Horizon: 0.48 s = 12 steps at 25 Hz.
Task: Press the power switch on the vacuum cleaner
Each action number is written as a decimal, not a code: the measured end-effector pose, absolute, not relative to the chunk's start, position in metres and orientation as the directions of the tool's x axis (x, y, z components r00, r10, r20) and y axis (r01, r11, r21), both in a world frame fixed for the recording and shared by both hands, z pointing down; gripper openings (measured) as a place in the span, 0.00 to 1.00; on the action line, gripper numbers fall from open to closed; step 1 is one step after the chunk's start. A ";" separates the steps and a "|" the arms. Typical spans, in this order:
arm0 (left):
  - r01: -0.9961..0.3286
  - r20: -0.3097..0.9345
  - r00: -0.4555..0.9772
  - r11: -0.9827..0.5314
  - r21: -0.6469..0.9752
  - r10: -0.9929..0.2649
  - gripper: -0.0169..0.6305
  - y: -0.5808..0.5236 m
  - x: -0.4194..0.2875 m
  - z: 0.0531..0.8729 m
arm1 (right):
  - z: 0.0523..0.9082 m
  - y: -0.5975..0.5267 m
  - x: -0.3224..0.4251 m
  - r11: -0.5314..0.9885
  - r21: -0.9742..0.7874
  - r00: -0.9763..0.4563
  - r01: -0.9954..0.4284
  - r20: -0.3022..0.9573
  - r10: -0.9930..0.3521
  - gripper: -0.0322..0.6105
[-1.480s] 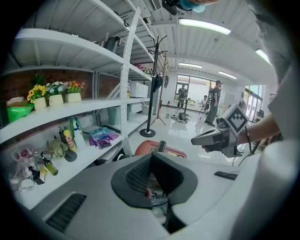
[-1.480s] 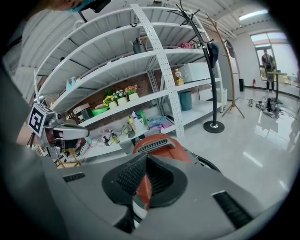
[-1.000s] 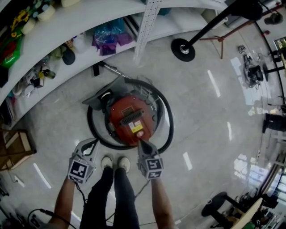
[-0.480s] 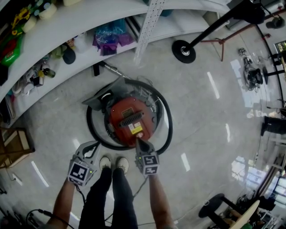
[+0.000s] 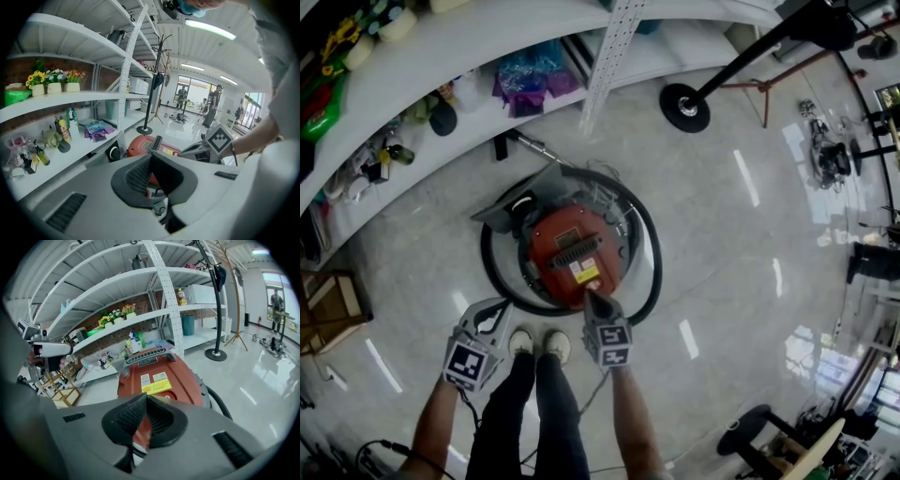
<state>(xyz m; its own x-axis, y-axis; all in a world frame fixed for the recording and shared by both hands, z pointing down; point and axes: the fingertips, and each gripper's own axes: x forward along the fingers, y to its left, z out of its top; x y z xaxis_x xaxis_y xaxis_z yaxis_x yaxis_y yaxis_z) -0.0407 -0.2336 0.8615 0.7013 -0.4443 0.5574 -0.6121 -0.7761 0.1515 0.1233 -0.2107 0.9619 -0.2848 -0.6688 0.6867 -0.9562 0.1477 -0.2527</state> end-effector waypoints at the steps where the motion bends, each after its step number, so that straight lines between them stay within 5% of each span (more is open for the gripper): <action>1: -0.613 0.557 0.701 -0.776 0.152 -0.445 0.04 -0.234 -0.041 0.862 | 0.962 -0.211 0.123 0.146 -0.249 -0.281 -0.957 0.688 -0.669 0.07; 12: -0.623 0.553 0.701 -0.764 0.166 -0.451 0.04 -0.238 -0.045 0.866 | 0.964 -0.209 0.121 0.135 -0.231 -0.261 -0.964 0.701 -0.664 0.07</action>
<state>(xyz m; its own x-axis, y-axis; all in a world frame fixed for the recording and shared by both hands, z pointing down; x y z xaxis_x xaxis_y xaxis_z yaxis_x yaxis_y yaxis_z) -0.0455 -0.2379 0.8657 0.7010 -0.4508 0.5527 -0.6228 -0.7645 0.1665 0.1213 -0.2092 0.9643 -0.2611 -0.6639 0.7008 -0.9635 0.1351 -0.2310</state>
